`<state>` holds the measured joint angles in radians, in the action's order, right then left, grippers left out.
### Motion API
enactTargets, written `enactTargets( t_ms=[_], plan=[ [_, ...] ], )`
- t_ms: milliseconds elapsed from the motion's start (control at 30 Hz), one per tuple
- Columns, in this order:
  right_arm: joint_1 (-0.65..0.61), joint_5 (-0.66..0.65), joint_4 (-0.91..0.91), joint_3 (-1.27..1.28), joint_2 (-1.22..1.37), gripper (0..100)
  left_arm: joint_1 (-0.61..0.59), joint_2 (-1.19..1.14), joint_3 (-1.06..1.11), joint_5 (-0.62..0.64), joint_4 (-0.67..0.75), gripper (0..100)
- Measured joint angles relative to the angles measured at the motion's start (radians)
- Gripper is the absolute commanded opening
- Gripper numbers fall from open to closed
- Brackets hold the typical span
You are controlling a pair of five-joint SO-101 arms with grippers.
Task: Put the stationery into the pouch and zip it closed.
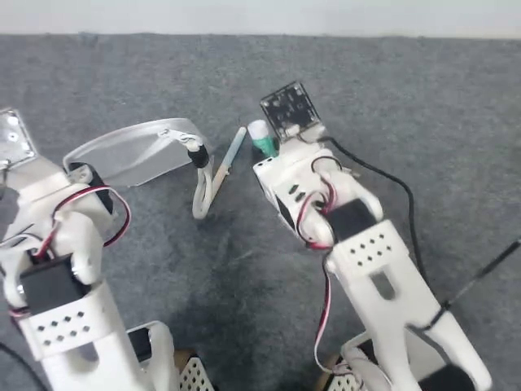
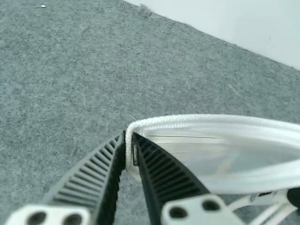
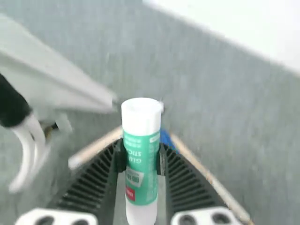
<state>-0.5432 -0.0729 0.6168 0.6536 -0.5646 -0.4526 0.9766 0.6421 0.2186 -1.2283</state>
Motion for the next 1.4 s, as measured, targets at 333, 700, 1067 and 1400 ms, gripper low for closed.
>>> enactTargets(
  t_ms=[333, 700, 1067, 1400],
  plan=[
    [-0.100, 0.002, -0.199, 0.103, -0.129, 0.6, 0.000, 0.000, 0.002, 0.000, 0.000, 1],
    [-0.213, 0.002, -0.278, 0.103, -0.241, 0.6, 0.000, 0.000, 0.002, 0.000, 0.000, 1],
    [-0.325, 0.002, -0.373, 0.103, -0.377, 0.6, 0.025, 0.000, 0.002, 0.000, 0.000, 1],
    [-0.350, 0.002, -0.511, 0.189, -0.397, 0.6, 0.091, 0.000, 0.002, 0.000, 0.000, 1]
  ],
)
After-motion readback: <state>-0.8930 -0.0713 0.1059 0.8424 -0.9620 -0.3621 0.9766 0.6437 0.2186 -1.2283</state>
